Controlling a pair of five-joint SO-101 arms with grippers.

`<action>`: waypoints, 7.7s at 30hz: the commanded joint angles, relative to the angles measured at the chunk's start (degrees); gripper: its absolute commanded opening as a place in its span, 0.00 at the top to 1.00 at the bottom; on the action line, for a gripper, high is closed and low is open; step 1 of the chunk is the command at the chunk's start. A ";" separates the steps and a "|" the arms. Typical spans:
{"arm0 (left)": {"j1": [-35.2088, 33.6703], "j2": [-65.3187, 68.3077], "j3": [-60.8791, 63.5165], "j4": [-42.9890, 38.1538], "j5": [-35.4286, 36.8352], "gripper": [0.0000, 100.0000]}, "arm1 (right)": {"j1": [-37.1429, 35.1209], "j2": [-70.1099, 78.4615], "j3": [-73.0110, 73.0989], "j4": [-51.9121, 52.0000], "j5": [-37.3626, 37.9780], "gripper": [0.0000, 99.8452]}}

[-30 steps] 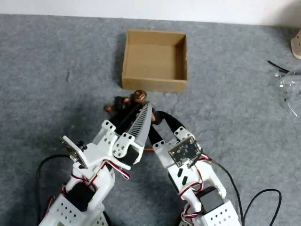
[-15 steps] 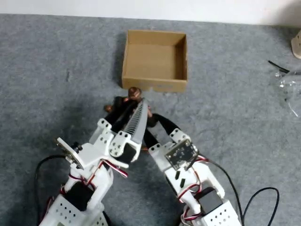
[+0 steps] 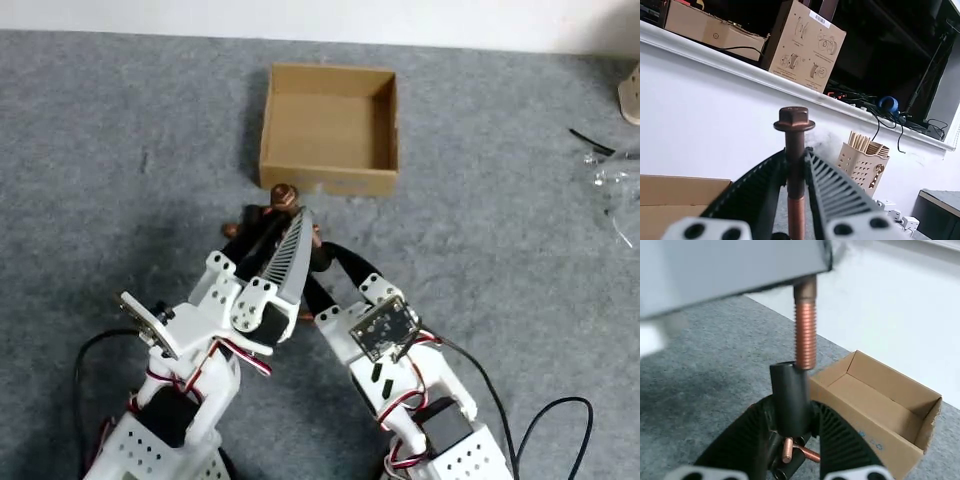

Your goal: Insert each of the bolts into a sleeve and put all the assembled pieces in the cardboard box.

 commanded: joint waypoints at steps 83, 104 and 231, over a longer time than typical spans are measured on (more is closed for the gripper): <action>-0.31 0.40 1.19 -0.44 0.18 0.99 | 0.75 -1.19 5.14 -1.98 -0.35 1.00; 3.91 0.13 1.19 9.58 0.26 0.99 | 2.95 -1.27 2.33 -2.07 -0.44 1.00; -27.91 34.95 -4.00 5.71 -29.71 0.99 | 18.95 88.31 -70.29 2.33 -0.44 0.99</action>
